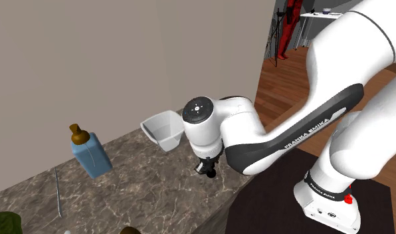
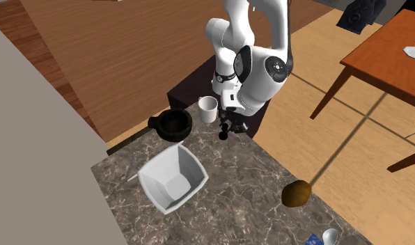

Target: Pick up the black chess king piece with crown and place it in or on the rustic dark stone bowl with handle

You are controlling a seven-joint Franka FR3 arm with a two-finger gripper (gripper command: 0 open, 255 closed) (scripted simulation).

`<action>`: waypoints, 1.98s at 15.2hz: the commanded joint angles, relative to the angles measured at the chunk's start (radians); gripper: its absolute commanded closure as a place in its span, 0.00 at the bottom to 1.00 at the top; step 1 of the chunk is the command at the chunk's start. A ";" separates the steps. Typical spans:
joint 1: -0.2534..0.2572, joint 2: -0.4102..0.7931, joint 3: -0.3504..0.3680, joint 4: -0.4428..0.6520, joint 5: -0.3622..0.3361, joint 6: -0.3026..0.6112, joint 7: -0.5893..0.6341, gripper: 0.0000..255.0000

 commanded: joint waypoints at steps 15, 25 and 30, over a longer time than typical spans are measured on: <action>0.043 -0.150 -0.067 0.110 0.106 -0.217 -0.133 1.00; 0.052 -0.200 -0.101 0.205 0.126 -0.350 -0.184 1.00; 0.021 -0.229 -0.183 0.171 0.102 -0.325 -0.286 1.00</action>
